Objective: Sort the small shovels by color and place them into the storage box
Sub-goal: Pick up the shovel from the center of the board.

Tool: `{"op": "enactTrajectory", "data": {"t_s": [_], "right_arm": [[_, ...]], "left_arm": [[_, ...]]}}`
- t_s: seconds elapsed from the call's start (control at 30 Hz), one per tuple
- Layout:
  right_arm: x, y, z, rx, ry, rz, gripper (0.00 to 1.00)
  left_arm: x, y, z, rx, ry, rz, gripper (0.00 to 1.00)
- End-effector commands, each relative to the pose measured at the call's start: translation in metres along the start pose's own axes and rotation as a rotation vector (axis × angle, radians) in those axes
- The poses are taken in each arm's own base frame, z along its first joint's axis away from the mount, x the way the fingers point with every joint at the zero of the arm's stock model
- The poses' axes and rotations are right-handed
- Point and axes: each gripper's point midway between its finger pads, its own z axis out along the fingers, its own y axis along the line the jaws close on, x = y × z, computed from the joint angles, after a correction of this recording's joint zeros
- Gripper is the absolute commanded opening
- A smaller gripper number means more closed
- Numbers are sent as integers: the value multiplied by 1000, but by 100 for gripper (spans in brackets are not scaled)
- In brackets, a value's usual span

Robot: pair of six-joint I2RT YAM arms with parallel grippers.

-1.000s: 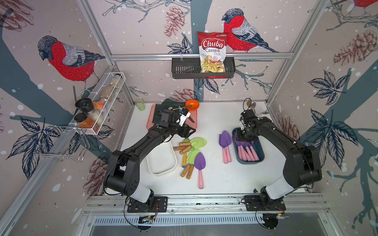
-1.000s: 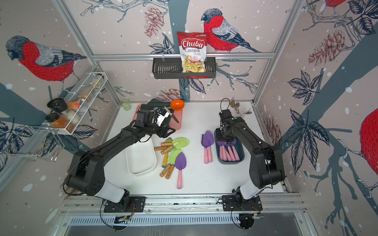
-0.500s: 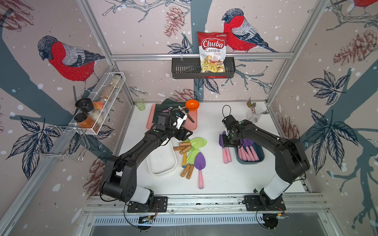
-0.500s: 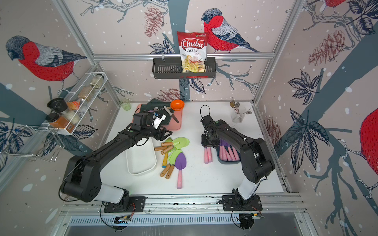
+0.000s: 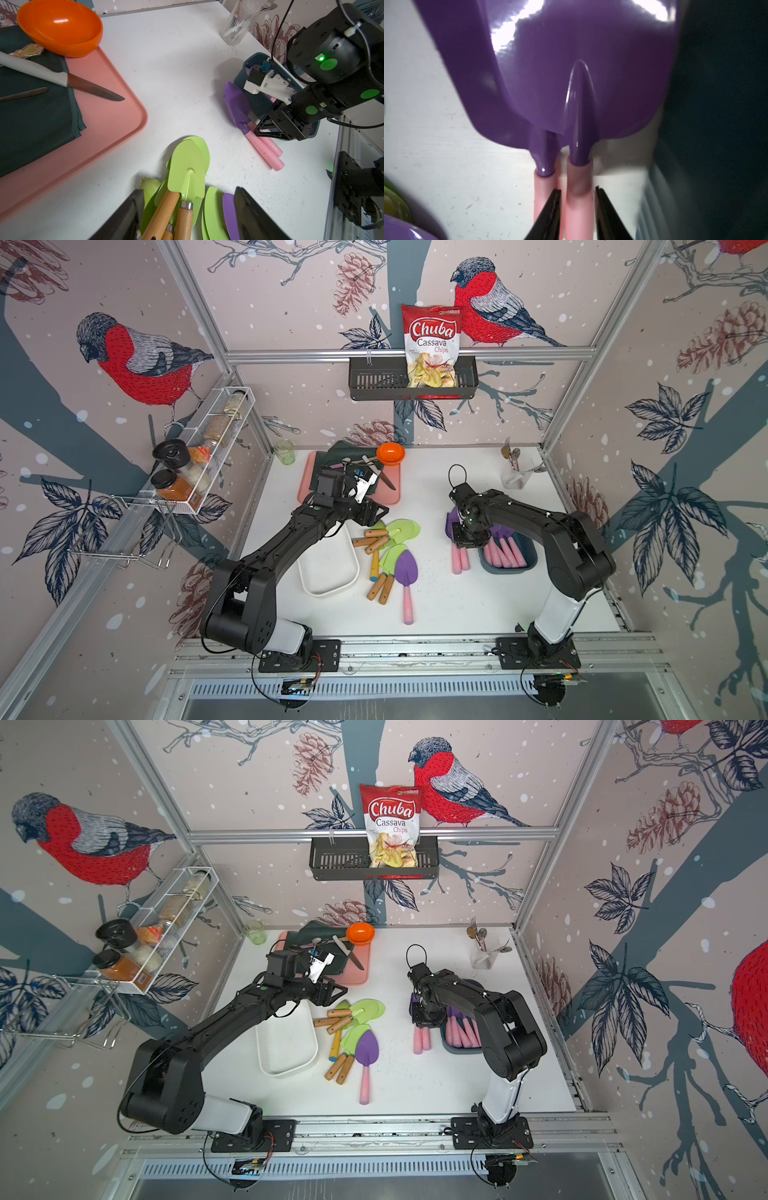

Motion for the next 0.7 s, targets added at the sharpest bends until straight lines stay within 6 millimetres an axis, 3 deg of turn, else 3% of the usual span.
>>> {"op": "enactTrajectory", "data": {"t_s": [0.0, 0.07, 0.13, 0.27, 0.5, 0.67], "right_arm": [[-5, -3, 7, 7, -10, -7, 32], [-6, -5, 12, 7, -5, -5, 28], [-5, -5, 16, 7, -1, -9, 16], [-8, -3, 9, 5, -27, -20, 6], [-17, 21, -10, -52, -97, -67, 3], [-34, 29, -47, -62, -175, -53, 3]], "left_arm": [[-4, -1, -2, 4, -17, 15, 72], [-4, 0, -2, 4, -17, 15, 72], [-4, 1, -3, 2, -17, 13, 72], [-5, 1, -2, 1, -17, 14, 72], [-5, 1, 0, 12, -16, 5, 72], [-9, -7, -1, 60, -26, 16, 72]]}}
